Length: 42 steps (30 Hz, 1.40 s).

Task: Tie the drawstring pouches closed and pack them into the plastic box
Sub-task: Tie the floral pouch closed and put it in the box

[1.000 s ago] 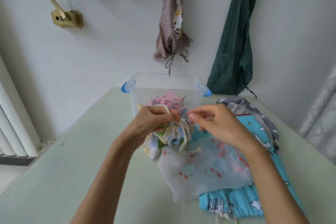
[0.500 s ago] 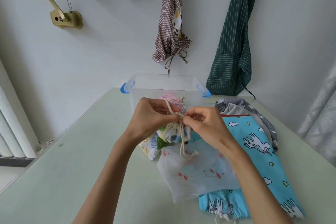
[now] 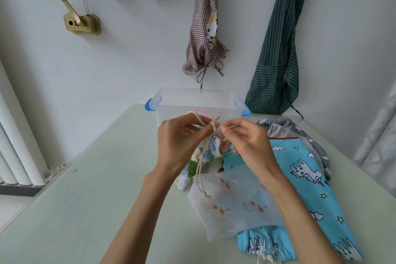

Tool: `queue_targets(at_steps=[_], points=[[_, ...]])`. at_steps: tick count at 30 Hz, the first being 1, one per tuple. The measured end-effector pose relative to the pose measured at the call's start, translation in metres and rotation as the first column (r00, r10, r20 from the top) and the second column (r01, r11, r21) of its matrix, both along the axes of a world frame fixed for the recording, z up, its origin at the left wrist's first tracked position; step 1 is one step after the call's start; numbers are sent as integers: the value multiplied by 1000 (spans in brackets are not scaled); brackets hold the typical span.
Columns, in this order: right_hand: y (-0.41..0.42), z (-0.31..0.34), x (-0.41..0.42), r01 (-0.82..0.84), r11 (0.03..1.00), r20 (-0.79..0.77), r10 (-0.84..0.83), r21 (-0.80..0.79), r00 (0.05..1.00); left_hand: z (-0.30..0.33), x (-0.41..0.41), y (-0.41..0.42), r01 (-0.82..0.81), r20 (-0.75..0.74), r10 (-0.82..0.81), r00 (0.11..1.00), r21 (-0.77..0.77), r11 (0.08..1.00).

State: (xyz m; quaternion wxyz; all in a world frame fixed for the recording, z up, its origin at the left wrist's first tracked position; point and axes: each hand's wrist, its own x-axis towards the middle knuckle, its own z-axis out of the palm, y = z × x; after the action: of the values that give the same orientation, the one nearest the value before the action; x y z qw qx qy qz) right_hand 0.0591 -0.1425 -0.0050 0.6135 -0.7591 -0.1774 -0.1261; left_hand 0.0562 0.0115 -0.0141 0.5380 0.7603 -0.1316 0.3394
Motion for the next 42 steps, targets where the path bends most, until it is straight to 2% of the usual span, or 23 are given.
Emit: queue_targets(at_steps=[2, 4, 9, 13, 16, 18, 21, 23, 25, 27, 28, 29, 30, 32, 33, 35, 36, 37, 38, 39, 40, 41, 42], points=[[-2, -1, 4, -114, 991, -176, 125, 73, 976, -1, 0, 0, 6, 15, -6, 1000, 16, 1000], [-4, -3, 6, -189, 977, -234, 207, 99, 950, -3, 2, 1, -1, 28, 0, 1000, 15, 1000], [-6, -8, 8, -160, 982, -200, 178, 105, 964, -5, 7, 8, 0, -8, 1, 1000, 63, 998], [-10, -5, 7, -80, 990, -124, 95, 120, 988, -2, 7, 18, 231, -143, -224, 964, 31, 972], [-10, -4, 8, 140, 990, 150, -140, 8, 979, 0, 9, 19, 239, -106, -235, 966, 22, 971], [-6, -7, 9, 346, 935, 440, -281, -74, 853, 3, 8, 15, 214, -107, -214, 971, -5, 977], [-7, -20, 15, 580, 796, 720, -299, -174, 626, 7, 8, 17, 210, -119, -211, 970, -15, 978], [-12, -31, 21, 674, 679, 787, -232, -289, 571, 7, 9, 24, 195, -124, -190, 974, 32, 980], [-9, -31, 21, 580, 719, 639, -248, -382, 728, 4, 11, 28, 189, -149, -181, 972, 42, 981], [-7, -19, 17, 237, 927, 189, -187, -290, 964, -1, 16, 29, 208, -201, -192, 961, 59, 976], [-6, -11, 14, 12, 993, -44, -17, -121, 999, -3, 18, 29, 224, -226, -199, 954, 92, 970], [-9, -3, 11, -167, 980, -212, 188, 110, 959, -4, 18, 28, 253, -241, -219, 946, 123, 960], [-11, 1, 7, -266, 913, -280, 354, 309, 892, -6, 18, 26, 285, -243, -246, 938, 140, 948], [-8, 2, 1, -291, 814, -286, 475, 504, 832, -6, 18, 22, 327, -235, -292, 927, 124, 937], [-5, 1, 0, -226, 801, -311, 450, 554, 837, -6, 18, 20, 335, -230, -302, 925, 117, 935], [2, -2, 2, -76, 857, -350, 288, 510, 892, -3, 16, 20, 328, -221, -295, 929, 131, 935], [4, -1, 0, -9, 922, -306, 138, 387, 942, -1, 16, 21, 326, -224, -292, 930, 136, 936], [3, -4, 3, 82, 986, -156, -59, 142, 986, 1, 15, 24, 329, -229, -295, 928, 130, 935], [1, -4, 3, 206, 974, -19, -209, -98, 978, 2, 14, 26, 337, -236, -303, 923, 119, 934], [-2, -6, 6, 377, 900, 106, -362, -220, 926, 4, 13, 27, 342, -241, -307, 921, 119, 932], [-7, -8, 11, 480, 847, 192, -444, -228, 875, 5, 12, 26, 339, -246, -299, 922, 136, 931], [-11, -8, 14, 435, 895, 121, -423, -102, 898, 5, 12, 25, 331, -250, -287, 925, 158, 930], [-14, -3, 13, 291, 951, -16, -291, 110, 957, 5, 12, 24, 324, -254, -276, 927, 173, 930]])
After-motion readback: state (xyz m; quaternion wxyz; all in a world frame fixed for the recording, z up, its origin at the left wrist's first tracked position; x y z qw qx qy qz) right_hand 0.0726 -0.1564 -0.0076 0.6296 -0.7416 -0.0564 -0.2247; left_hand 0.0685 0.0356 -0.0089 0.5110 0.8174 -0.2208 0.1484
